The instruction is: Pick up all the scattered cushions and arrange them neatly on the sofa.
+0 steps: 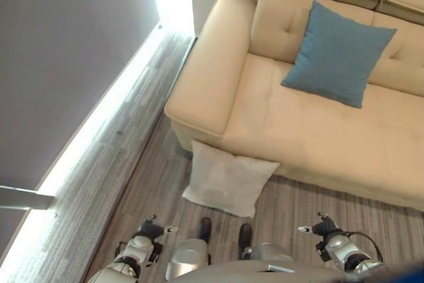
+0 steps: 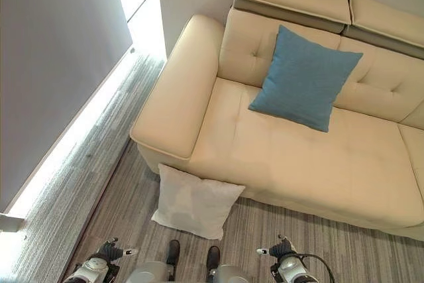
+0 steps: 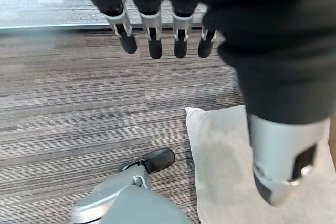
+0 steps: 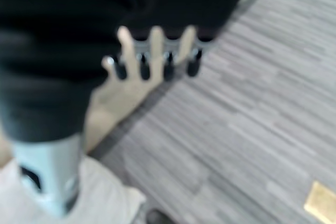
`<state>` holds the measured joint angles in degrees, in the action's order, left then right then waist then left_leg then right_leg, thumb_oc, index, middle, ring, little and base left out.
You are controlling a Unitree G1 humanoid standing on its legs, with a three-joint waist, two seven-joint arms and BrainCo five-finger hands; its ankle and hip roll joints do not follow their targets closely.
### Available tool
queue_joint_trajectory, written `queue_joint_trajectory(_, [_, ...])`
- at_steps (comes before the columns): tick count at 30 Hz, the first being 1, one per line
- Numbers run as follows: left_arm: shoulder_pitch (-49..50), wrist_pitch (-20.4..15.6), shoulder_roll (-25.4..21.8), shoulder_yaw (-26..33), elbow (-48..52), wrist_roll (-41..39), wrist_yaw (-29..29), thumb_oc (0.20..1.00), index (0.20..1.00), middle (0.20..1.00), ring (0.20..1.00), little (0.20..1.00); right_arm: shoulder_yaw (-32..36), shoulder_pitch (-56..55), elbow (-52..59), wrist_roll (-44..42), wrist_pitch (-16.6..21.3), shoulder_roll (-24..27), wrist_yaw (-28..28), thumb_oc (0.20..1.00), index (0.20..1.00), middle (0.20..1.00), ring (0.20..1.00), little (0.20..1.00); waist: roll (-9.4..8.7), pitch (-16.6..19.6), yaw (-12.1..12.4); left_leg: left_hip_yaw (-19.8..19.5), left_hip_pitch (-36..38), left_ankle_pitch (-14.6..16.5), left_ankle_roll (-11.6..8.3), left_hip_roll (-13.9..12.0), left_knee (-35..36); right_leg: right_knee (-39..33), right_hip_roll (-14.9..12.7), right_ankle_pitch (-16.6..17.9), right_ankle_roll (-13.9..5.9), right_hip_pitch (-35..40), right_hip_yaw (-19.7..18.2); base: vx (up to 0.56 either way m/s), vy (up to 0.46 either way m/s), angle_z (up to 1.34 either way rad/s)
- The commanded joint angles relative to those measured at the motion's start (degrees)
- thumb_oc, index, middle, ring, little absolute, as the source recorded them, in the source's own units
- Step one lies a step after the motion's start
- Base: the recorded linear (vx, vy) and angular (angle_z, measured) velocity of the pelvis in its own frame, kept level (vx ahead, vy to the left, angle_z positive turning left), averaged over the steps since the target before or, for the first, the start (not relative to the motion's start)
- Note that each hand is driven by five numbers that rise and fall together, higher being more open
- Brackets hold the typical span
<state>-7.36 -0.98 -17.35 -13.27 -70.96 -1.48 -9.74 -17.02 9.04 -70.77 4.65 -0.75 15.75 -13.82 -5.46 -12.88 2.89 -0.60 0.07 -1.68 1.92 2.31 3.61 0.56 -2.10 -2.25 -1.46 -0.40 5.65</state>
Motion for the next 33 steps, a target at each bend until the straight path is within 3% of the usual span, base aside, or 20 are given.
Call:
queue_joint_trajectory(1, [-5.2,-2.1,-0.7,0.4,1.6,-2.3,-4.6,1.0,1.0,1.0,1.0,1.0,0.3,3.0,2.4,-4.2,1.2,2.0,-3.1,1.0,1.0,1.0,1.0,1.0,0.43,-2.5,0.3,-0.2,-7.8,8.2,-0.58,2.1,-11.0,9.0,-3.2,-0.5,-4.85,-9.4,1.5,-0.23,-0.005,0.04])
queue_joint_trajectory(5, [-11.0,-3.8,-1.8,-0.4,4.3,-6.3,-9.2,1.0,1.0,1.0,1.0,1.0,1.9,7.4,4.6,-9.4,2.1,3.3,-6.5,1.0,1.0,1.0,1.0,1.0,0.87,-5.6,-0.5,0.4,-20.3,7.7,-1.19,2.1,-17.3,14.6,-4.6,0.0,-4.06,-21.5,1.6,-0.25,-0.025,0.01])
queue_joint_trajectory(8, [-13.6,-4.5,-2.1,-1.2,5.3,-7.8,-10.8,1.0,1.0,1.0,1.0,1.0,2.3,9.5,6.2,-11.7,2.6,3.6,-8.4,1.0,1.0,1.0,1.0,1.0,1.14,-6.3,-0.7,0.7,-25.5,7.7,-1.31,2.2,-20.0,16.9,-4.7,-0.2,-3.65,-26.6,1.7,-0.11,0.0,-0.01])
queue_joint_trajectory(9, [-15.7,-4.9,-2.4,-1.4,5.9,-9.2,-11.9,1.0,1.0,1.0,1.0,1.0,2.3,11.4,7.2,-13.3,3.1,3.9,-9.9,1.0,1.0,1.0,1.0,1.0,1.47,-6.5,-0.9,0.7,-29.3,9.5,-1.47,1.7,-22.4,20.0,-4.6,-1.7,-3.96,-30.9,1.5,-0.12,0.008,-0.15])
queue_joint_trajectory(14, [-22.5,-5.8,-3.4,-2.2,8.1,-12.6,-14.4,1.0,1.0,1.0,1.0,1.0,3.0,17.3,11.7,-16.6,4.7,5.1,-14.0,1.0,1.0,1.0,1.0,1.0,2.13,-7.0,-1.8,0.6,-43.2,10.1,-1.35,1.1,-30.3,26.2,-5.1,-2.4,-3.78,-44.1,1.3,-0.1,0.027,-0.12])
queue_joint_trajectory(18, [-30.5,-7.8,-3.5,-2.0,12.3,-18.1,-16.6,1.0,1.0,1.0,1.0,1.0,6.0,26.7,18.4,-22.4,9.8,7.7,-18.3,1.0,1.0,1.0,1.0,1.0,2.93,-7.0,-2.8,0.2,-58.9,11.4,-0.69,0.9,-36.2,34.9,-6.2,-4.8,-3.34,-60.4,-0.1,-0.04,0.074,0.07])
queue_joint_trajectory(20, [-37.1,-8.5,-6.2,-3.4,13.9,-19.0,-17.2,1.0,1.0,1.0,1.0,1.0,5.2,32.4,19.8,-22.7,10.5,9.5,-19.5,1.0,1.0,1.0,1.0,1.0,2.6,-6.9,-3.8,-0.2,-66.8,11.1,-0.4,1.0,-37.4,36.9,-6.4,-4.9,-3.58,-68.2,-0.1,0.05,0.037,0.08])
queue_joint_trajectory(26, [-40.8,-8.7,-9.3,-3.7,15.8,-17.9,-18.5,1.0,1.0,1.0,1.0,1.0,5.9,33.6,20.7,-21.2,10.9,11.0,-20.3,1.0,1.0,1.0,1.0,1.0,2.9,-5.4,-4.3,-0.4,-73.5,11.0,-0.08,1.9,-39.2,40.3,-6.7,-5.7,-3.69,-75.4,-0.7,0.06,0.041,0.03])
queue_joint_trajectory(33, [-44.5,-10.2,-13.7,-5.0,17.6,-20.5,-15.5,1.0,1.0,1.0,1.0,1.0,5.5,35.4,21.1,-23.2,11.9,14.4,-18.0,1.0,1.0,1.0,1.0,1.0,3.14,-4.3,-4.6,-0.7,-77.9,10.4,-0.19,2.1,-39.2,40.9,-7.0,-5.7,-4.08,-79.8,-1.2,0.03,0.038,0.01])
